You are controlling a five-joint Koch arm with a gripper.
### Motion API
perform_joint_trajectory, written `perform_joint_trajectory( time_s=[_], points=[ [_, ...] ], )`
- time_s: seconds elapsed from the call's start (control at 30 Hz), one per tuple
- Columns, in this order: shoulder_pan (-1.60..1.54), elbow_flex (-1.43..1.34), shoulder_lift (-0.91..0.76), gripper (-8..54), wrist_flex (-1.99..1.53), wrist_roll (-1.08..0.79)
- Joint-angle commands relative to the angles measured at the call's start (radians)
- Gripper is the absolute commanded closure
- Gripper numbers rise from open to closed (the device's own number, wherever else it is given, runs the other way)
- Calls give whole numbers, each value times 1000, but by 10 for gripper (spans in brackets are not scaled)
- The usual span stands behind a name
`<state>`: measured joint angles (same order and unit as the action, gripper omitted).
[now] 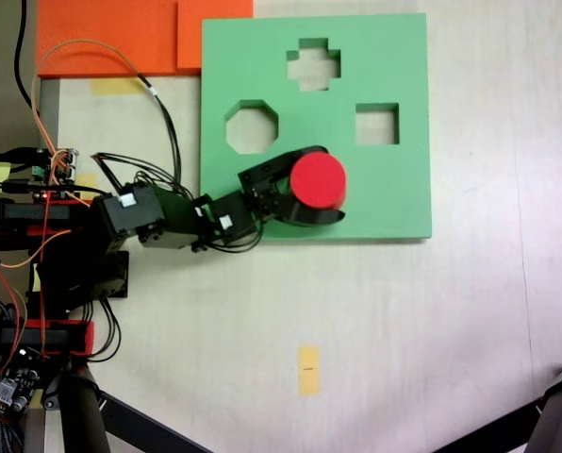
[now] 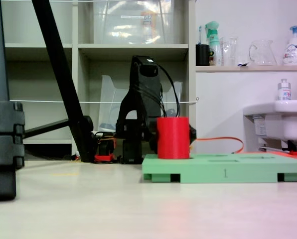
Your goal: Put the cylinder block into the corresponding hole
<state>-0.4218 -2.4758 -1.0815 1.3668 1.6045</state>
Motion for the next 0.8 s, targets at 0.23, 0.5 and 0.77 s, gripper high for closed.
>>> perform_joint_trajectory(
  time_s=[0.23,0.5,0.77],
  points=[
    [-75,-21,-8,265,64,21],
    [-61,-78,-51,260,66,26],
    [-51,-72,-23,54,66,21]
  ],
)
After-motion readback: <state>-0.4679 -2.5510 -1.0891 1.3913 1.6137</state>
